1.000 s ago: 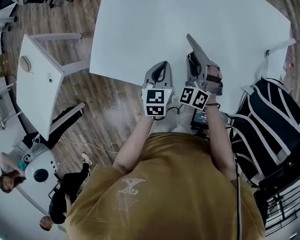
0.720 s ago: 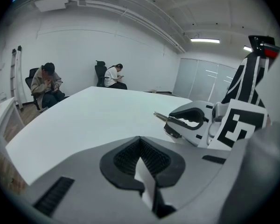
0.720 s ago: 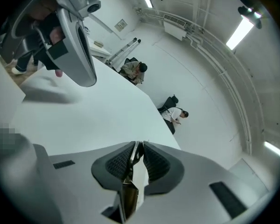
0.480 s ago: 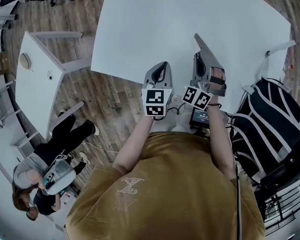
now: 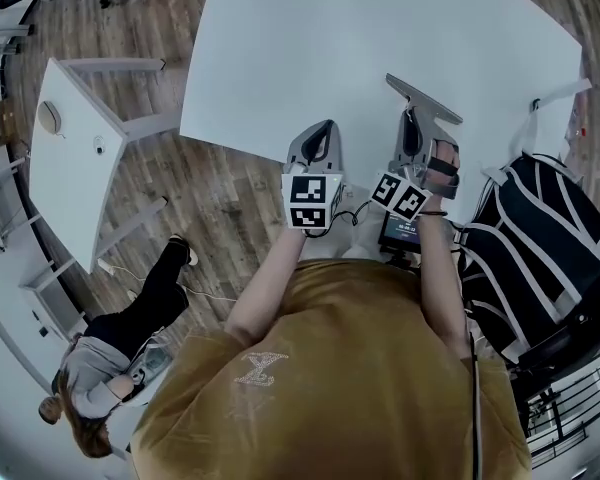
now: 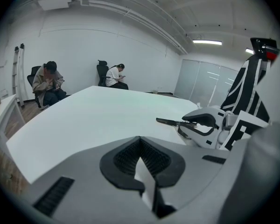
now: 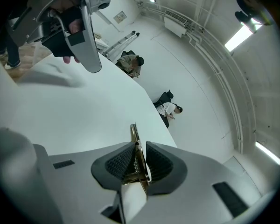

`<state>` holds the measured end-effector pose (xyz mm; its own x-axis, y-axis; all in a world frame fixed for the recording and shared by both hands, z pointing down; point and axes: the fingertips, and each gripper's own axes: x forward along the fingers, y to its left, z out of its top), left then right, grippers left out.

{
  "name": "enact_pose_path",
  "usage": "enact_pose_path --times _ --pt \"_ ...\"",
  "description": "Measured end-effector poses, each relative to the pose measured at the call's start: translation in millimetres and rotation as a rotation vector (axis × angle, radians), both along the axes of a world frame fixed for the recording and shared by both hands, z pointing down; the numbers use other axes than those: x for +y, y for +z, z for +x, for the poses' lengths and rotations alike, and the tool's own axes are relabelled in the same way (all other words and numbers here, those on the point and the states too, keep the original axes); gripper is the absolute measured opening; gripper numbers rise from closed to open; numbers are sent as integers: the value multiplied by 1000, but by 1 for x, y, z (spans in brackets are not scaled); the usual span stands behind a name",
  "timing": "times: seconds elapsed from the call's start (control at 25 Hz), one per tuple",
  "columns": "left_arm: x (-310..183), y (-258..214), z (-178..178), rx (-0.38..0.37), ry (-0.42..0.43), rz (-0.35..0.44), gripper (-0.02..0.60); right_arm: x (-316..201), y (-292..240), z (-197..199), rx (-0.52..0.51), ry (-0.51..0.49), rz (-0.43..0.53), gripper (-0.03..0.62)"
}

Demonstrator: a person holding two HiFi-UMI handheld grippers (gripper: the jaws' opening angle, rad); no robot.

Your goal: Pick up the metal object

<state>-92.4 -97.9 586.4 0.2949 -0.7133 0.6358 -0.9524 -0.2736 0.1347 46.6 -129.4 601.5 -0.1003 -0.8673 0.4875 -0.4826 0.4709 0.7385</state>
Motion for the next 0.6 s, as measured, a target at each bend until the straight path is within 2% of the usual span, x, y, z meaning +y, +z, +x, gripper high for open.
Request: enact_pose_path --times 0.24,0.6 --pt "1 -1 9 2 10 2 2 -2 -5 14 10 14 17 46" --pt "1 -7 23 -3 29 19 2 -2 -24 38 -93 75 7 42"
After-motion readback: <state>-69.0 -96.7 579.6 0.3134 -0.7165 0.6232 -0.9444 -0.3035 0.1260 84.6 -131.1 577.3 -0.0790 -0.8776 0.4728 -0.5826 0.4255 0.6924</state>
